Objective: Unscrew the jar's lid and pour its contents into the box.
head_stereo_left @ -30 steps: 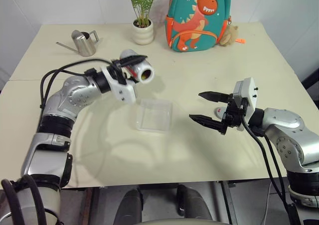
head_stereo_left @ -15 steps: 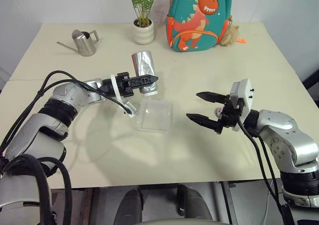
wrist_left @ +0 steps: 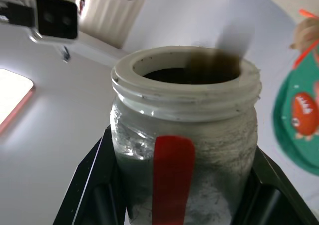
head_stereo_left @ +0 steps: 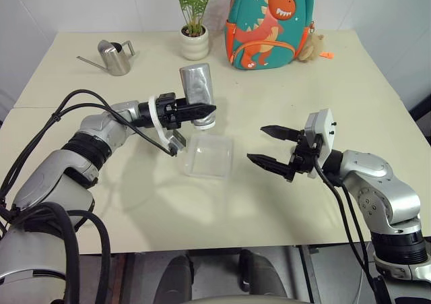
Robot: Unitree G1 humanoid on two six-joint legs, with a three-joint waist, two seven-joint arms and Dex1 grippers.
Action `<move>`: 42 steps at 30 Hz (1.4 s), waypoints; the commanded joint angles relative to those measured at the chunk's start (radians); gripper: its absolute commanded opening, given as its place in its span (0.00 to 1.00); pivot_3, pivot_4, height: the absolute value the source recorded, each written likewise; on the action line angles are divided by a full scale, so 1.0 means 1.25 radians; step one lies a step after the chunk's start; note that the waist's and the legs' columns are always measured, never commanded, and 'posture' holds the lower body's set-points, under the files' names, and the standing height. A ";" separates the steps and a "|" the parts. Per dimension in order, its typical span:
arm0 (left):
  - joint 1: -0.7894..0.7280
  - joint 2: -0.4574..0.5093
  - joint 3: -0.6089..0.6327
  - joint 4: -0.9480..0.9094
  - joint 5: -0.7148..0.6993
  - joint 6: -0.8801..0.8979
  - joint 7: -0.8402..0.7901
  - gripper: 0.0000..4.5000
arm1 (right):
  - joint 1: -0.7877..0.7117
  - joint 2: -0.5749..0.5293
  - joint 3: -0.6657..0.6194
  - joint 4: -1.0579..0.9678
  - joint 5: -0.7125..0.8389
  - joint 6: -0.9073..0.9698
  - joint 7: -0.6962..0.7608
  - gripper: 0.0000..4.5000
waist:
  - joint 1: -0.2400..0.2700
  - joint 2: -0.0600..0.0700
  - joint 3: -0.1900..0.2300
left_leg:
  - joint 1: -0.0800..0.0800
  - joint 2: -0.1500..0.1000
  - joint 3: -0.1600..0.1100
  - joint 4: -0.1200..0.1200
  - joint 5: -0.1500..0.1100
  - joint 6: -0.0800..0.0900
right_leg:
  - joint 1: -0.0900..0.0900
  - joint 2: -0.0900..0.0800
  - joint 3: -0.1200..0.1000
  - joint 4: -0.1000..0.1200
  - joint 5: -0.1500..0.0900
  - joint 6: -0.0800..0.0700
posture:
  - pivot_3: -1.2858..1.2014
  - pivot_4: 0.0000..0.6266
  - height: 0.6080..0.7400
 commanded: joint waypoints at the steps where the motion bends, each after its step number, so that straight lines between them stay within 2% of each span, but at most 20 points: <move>1: -0.036 0.004 -0.011 -0.006 0.006 0.040 0.036 0.45 | -0.014 0.005 -0.006 -0.008 0.007 -0.018 0.003 1.00 | 0.000 0.000 0.000 | 0.000 0.000 0.000 0.000 0.000 0.000 | 0.000 0.000 0.000 0.000 0.000 0.000 | 0.52 0.24 1.00; 7: -0.048 -0.002 -0.019 0.012 -0.010 0.058 0.040 0.45 | -0.023 0.009 -0.002 -0.005 0.007 -0.016 0.001 1.00 | -0.001 0.000 0.000 | 0.000 0.000 0.000 0.000 0.000 0.000 | 0.000 0.000 0.000 0.000 0.000 0.000 | 0.52 0.24 1.00; 13: -0.042 0.031 -0.015 -0.043 -0.047 -0.030 0.060 0.45 | -0.022 0.010 -0.003 -0.002 0.006 -0.016 0.003 1.00 | 0.000 0.000 0.000 | 0.000 0.000 0.000 0.000 0.000 0.000 | 0.000 0.000 0.000 0.001 0.000 0.000 | 0.52 0.24 1.00; 15: -0.029 0.063 0.012 -0.086 -0.132 -0.164 0.011 0.45 | -0.022 0.008 -0.004 0.000 0.006 -0.016 0.005 1.00 | -0.002 0.000 0.000 | 0.000 0.000 0.000 0.000 0.000 0.000 | 0.000 0.000 0.000 0.001 0.000 0.000 | 0.52 0.24 1.00; 18: -0.008 0.102 0.077 -0.115 -0.310 -0.361 -0.133 0.45 | -0.021 0.003 -0.005 0.004 0.007 -0.015 0.012 1.00 | -0.002 0.000 0.000 | 0.000 0.000 0.001 0.000 0.002 -0.005 | -0.001 0.000 0.001 0.000 0.000 0.000 | 0.52 0.24 1.00; 20: 0.011 0.111 0.127 -0.102 -0.444 -0.461 -0.269 0.45 | -0.022 -0.001 -0.005 0.009 0.006 -0.016 0.019 1.00 | -0.002 0.000 0.000 | 0.000 0.000 0.001 0.000 0.002 -0.005 | -0.001 0.000 0.001 0.001 0.000 0.000 | 0.52 0.24 1.00; 23: 0.070 0.095 0.221 -0.031 -0.777 -0.572 -0.597 0.45 | -0.030 -0.003 0.001 0.021 0.004 -0.017 0.033 1.00 | -0.002 0.000 0.000 | 0.000 0.000 0.002 0.002 0.002 -0.005 | 0.000 -0.001 0.001 0.001 0.000 0.000 | 0.52 0.24 1.00; 24: 0.121 0.077 0.261 -0.032 -0.965 -0.557 -0.763 0.45 | -0.037 -0.003 0.005 0.028 0.002 -0.019 0.040 1.00 | -0.002 0.000 0.000 | 0.001 0.000 0.002 0.002 0.002 -0.005 | 0.000 0.000 0.002 0.002 0.000 0.000 | 0.52 0.24 1.00; 26: 0.199 0.053 0.337 -0.064 -1.203 -0.512 -0.956 0.45 | -0.049 -0.005 0.012 0.042 -0.006 -0.026 0.054 1.00 | -0.005 0.001 -0.001 | 0.001 0.000 0.003 0.003 0.002 -0.005 | 0.000 -0.001 0.002 0.002 0.000 0.000 | 0.52 0.24 1.00; 29: 0.269 0.028 0.446 -0.093 -1.347 -0.415 -1.107 0.45 | -0.062 -0.005 0.021 0.060 -0.016 -0.035 0.072 1.00 | -0.007 0.001 0.000 | 0.001 0.000 0.003 0.005 0.002 -0.004 | 0.000 0.000 0.003 0.004 0.000 0.000 | 0.52 0.24 1.00; 32: 0.332 -0.008 0.565 -0.097 -1.523 -0.219 -1.270 0.45 | -0.080 -0.006 0.036 0.081 -0.029 -0.047 0.095 1.00 | -0.010 0.000 0.000 | 0.001 0.000 0.003 0.007 0.000 -0.001 | 0.000 0.000 0.003 0.005 0.000 0.000 | 0.52 0.24 1.00; 37: 0.361 -0.041 0.763 -0.113 -1.687 0.067 -1.318 0.45 | -0.105 -0.006 0.062 0.109 -0.055 -0.071 0.127 1.00 | -0.022 0.000 -0.001 | 0.001 0.000 0.002 0.012 -0.002 0.003 | 0.003 0.000 0.004 0.006 0.001 0.001 | 0.52 0.24 1.00; 42: 0.376 -0.031 0.926 -0.042 -1.760 0.135 -1.365 0.45 | -0.116 0.002 0.076 0.120 -0.067 -0.084 0.140 1.00 | -0.022 -0.001 -0.001 | 0.002 0.000 0.002 0.013 -0.002 0.003 | 0.003 0.000 0.004 0.005 0.003 0.001 | 0.52 0.24 1.00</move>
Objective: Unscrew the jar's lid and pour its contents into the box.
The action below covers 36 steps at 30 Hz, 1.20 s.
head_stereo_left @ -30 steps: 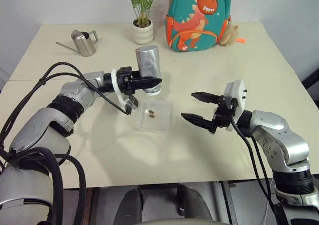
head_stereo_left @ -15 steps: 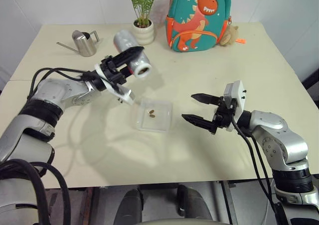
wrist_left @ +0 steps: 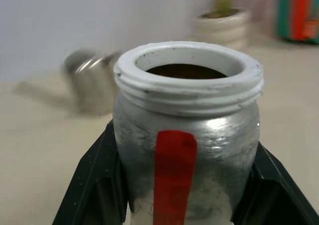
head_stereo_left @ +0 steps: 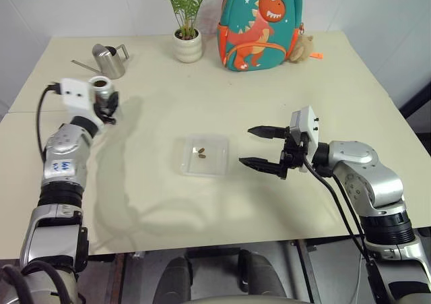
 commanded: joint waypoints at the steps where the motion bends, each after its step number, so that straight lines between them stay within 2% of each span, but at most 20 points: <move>1: 0.011 0.022 0.098 0.039 -0.041 0.008 -0.045 0.45 | -0.012 -0.002 -0.002 -0.006 0.000 -0.018 0.012 1.00 | 0.000 0.000 0.000 | 0.000 0.000 0.000 0.000 0.000 0.000 | 0.000 0.000 0.000 0.000 0.000 0.000 | 0.52 0.24 1.00; 7: 0.031 0.042 0.133 0.156 0.031 -0.091 -0.063 0.45 | -0.008 -0.001 0.003 -0.008 -0.011 -0.022 0.018 1.00 | 0.001 0.000 0.000 | 0.000 0.000 0.000 -0.001 0.000 0.000 | 0.000 0.000 0.000 -0.001 0.000 0.000 | 0.52 0.24 1.00; 12: 0.028 0.030 0.182 0.207 0.010 -0.102 -0.111 0.45 | -0.004 0.004 0.003 -0.012 -0.013 -0.023 0.014 1.00 | 0.001 -0.001 -0.001 | 0.000 0.000 0.001 0.000 0.000 -0.001 | 0.000 0.000 0.000 -0.001 0.000 0.000 | 0.52 0.24 1.00; 14: 0.033 0.024 0.192 0.215 0.014 -0.097 -0.115 0.61 | -0.003 0.006 0.004 -0.013 -0.013 -0.023 0.012 1.00 | 0.001 -0.001 -0.001 | 0.000 0.000 0.001 -0.001 0.000 -0.001 | 0.000 0.000 0.000 -0.001 0.000 0.000 | 0.52 0.24 1.00; 15: 0.036 0.022 0.193 0.215 0.017 -0.093 -0.123 0.65 | -0.003 0.007 0.004 -0.013 -0.013 -0.023 0.012 1.00 | 0.001 -0.001 -0.001 | 0.000 0.000 0.001 -0.001 0.000 -0.001 | 0.000 0.000 0.000 -0.001 0.000 0.000 | 0.52 0.24 1.00; 20: 0.058 0.025 0.188 0.191 0.037 -0.092 -0.134 1.00 | 0.002 0.009 0.003 -0.017 -0.010 -0.022 0.010 1.00 | 0.000 -0.001 -0.001 | 0.000 0.000 0.001 -0.001 0.000 -0.001 | 0.000 0.000 0.000 -0.001 0.000 0.000 | 0.52 0.24 1.00; 29: 0.204 0.059 0.182 -0.006 0.051 -0.017 -0.213 1.00 | 0.013 0.011 0.002 -0.019 -0.003 -0.022 0.013 1.00 | -0.002 -0.001 -0.001 | 0.000 0.000 0.001 -0.001 -0.001 -0.001 | 0.000 0.000 0.000 -0.002 0.000 0.000 | 0.52 0.24 1.00; 33: 0.320 0.115 0.164 -0.101 0.074 -0.030 -0.330 1.00 | 0.018 0.007 -0.001 -0.023 0.002 -0.020 0.017 1.00 | -0.003 -0.001 -0.001 | 0.000 0.001 0.001 -0.002 -0.001 -0.001 | -0.001 0.000 0.000 -0.002 0.000 -0.001 | 0.52 0.24 1.00; 36: 0.378 0.164 0.174 -0.129 0.095 -0.034 -0.355 1.00 | 0.024 -0.007 -0.005 -0.044 0.014 0.000 0.024 1.00 | -0.002 -0.001 -0.001 | 0.000 0.001 0.001 -0.002 -0.002 -0.001 | -0.001 0.000 0.000 -0.002 -0.001 -0.002 | 0.52 0.24 1.00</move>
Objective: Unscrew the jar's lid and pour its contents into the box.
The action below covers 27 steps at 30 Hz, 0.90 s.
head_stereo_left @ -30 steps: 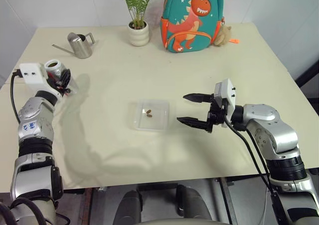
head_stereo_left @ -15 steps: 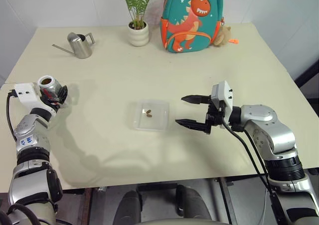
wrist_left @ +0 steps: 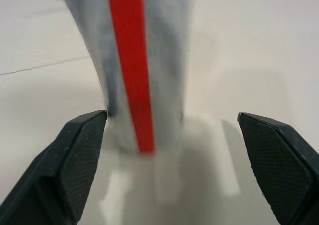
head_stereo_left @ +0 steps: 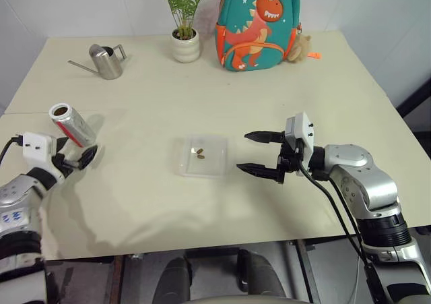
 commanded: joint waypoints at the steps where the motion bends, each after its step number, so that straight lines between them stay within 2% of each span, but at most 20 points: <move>1: 0.052 0.058 0.014 -0.059 0.031 -0.043 -0.040 1.00 | 0.006 -0.021 -0.022 -0.052 0.031 0.020 0.009 1.00 | 0.000 0.000 0.000 | 0.000 0.000 0.000 0.000 0.000 0.000 | 0.000 0.000 0.000 0.000 0.000 -0.001 | 0.52 0.24 1.00; 5: 0.112 0.070 0.033 -0.148 0.013 -0.057 -0.081 1.00 | 0.008 -0.047 -0.035 -0.054 0.041 0.032 0.020 1.00 | 0.004 0.000 0.000 | 0.000 0.000 0.000 0.000 -0.002 0.000 | 0.000 0.000 0.000 -0.002 -0.001 -0.001 | 0.52 0.24 1.00; 12: 0.181 0.054 0.000 -0.431 -0.107 0.016 -0.250 1.00 | 0.008 -0.096 -0.068 -0.052 0.059 0.026 0.052 1.00 | 0.002 0.000 0.000 | 0.000 0.001 0.000 0.000 -0.002 0.000 | 0.000 0.000 0.000 -0.002 -0.001 -0.002 | 0.52 0.24 1.00; 19: 0.141 0.039 -0.053 -0.540 -0.144 0.077 -0.303 1.00 | 0.003 -0.117 -0.081 -0.059 0.065 0.005 0.081 1.00 | 0.000 0.001 0.000 | 0.000 0.001 0.000 0.000 -0.002 0.000 | 0.000 0.000 0.000 -0.002 -0.001 -0.002 | 0.52 0.24 1.00; 27: 0.102 0.028 -0.081 -0.569 -0.139 0.107 -0.323 1.00 | -0.016 -0.125 -0.086 -0.033 0.053 -0.008 0.092 1.00 | 0.001 0.001 0.001 | 0.000 0.001 0.000 0.000 -0.003 0.001 | 0.000 0.001 0.000 -0.002 -0.001 -0.002 | 0.52 0.24 1.00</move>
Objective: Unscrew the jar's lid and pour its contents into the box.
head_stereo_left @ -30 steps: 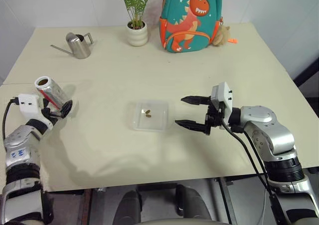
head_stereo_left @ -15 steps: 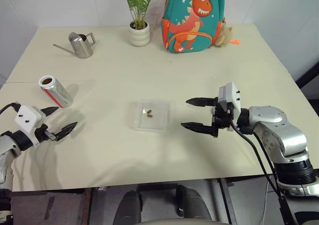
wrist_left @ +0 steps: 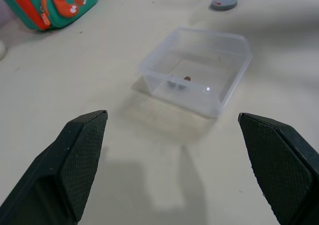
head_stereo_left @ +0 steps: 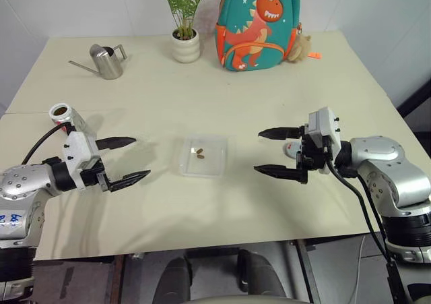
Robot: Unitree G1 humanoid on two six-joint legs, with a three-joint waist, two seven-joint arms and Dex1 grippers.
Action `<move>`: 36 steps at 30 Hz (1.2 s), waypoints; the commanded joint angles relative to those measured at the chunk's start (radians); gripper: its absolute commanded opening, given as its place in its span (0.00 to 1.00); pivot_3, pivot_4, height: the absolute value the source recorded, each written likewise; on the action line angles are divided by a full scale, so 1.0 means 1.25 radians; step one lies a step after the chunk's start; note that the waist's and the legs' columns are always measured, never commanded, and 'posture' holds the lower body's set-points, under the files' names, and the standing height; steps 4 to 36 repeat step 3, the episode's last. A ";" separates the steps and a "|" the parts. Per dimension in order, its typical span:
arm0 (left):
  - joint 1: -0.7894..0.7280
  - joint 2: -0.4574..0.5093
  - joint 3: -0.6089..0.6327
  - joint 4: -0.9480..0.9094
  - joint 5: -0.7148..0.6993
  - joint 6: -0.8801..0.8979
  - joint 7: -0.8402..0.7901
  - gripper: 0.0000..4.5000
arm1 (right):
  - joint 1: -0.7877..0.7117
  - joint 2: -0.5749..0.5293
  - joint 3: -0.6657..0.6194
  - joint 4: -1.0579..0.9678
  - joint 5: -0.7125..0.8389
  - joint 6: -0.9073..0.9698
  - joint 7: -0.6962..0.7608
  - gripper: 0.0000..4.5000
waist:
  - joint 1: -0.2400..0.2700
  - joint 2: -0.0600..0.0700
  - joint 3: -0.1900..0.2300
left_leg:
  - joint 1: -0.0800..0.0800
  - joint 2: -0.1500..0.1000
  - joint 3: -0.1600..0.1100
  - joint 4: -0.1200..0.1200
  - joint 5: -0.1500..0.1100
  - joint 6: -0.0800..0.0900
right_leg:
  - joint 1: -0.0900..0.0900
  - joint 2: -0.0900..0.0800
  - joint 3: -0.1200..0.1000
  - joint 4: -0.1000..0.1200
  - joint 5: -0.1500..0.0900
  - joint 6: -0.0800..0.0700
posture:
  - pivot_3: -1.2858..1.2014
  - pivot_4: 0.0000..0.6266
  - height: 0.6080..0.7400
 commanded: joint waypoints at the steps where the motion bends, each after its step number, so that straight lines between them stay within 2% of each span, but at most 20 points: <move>1: -0.015 -0.003 0.009 -0.035 -0.013 0.007 -0.002 1.00 | -0.005 -0.012 -0.034 -0.005 0.006 -0.015 -0.006 1.00 | 0.000 0.000 0.000 | 0.000 0.000 0.000 0.000 0.000 0.000 | 0.000 0.000 0.000 0.000 0.000 0.000 | 0.52 0.24 1.00; 36: -0.022 -0.003 0.013 -0.035 -0.016 0.016 0.000 1.00 | -0.006 -0.011 -0.041 -0.007 0.008 -0.013 -0.018 1.00 | 0.001 0.000 0.000 | 0.000 0.000 0.000 0.000 0.000 0.000 | 0.000 0.000 0.000 0.000 0.000 0.000 | 0.52 0.24 1.00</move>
